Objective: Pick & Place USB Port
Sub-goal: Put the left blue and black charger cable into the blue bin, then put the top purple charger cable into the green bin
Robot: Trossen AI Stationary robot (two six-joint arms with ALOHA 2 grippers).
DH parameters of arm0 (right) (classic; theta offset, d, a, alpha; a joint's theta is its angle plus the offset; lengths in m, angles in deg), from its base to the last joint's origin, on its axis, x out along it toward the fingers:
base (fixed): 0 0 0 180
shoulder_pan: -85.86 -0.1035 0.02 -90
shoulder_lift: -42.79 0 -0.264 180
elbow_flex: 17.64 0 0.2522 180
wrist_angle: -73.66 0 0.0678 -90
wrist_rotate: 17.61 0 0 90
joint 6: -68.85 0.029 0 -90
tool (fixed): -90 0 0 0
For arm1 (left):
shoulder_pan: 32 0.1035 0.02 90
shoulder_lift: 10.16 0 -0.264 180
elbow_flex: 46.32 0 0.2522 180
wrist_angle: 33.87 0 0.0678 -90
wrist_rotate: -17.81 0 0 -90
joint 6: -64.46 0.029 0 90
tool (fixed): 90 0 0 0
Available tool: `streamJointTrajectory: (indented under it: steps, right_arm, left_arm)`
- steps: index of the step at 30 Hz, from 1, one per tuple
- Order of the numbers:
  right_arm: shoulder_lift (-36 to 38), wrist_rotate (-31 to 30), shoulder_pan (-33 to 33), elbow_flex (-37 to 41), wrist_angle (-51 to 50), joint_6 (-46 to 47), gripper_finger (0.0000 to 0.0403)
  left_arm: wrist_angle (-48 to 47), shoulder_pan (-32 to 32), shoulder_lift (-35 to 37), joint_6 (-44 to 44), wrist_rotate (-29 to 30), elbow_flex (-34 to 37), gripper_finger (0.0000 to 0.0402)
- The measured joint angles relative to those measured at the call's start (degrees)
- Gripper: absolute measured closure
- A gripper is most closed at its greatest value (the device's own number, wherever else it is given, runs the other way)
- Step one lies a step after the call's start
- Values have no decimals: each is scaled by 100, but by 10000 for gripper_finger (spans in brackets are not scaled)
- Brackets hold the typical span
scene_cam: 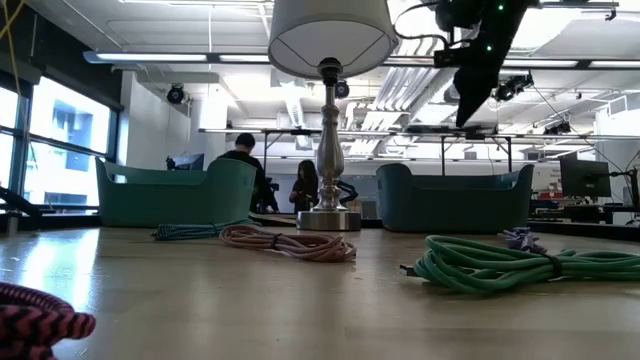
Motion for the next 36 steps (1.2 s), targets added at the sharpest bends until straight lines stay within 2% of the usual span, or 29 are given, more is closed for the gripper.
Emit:
streamJointTrajectory:
  steps: [5,8,12,17,20,23,27,31,36]
  right_arm:
    - [-40,-120,263,3,-194,90,246]
    - [-40,245,334,3,-156,146,231]
    - [-38,1393,372,-5,133,159,228]
    - [-25,2921,234,-126,-488,463,232]
    - [-4,3773,-43,-126,-634,471,230]
    - [-1,4235,-541,-126,-632,522,230]
    - [-1,4242,-1376,-126,-635,486,233]
    - [-1,3778,-2155,-126,-637,421,231]
    - [-1,2956,-2924,-126,-635,81,230]
  left_arm:
    - [-14,0,15,-142,-31,0,266]
    - [-58,0,39,-369,-234,0,266]
    - [-53,0,69,-469,-427,2,266]
    - [-386,-2,164,-538,-456,-279,266]
    - [-672,-2,237,-842,-458,-401,266]
    - [-1000,-2,319,-1110,-549,-411,266]
    - [-1483,0,373,-1310,-1392,-409,266]
    - [-1735,-4,363,-1321,-2181,-407,266]
    - [-1964,-2,328,-1592,-2479,-407,266]
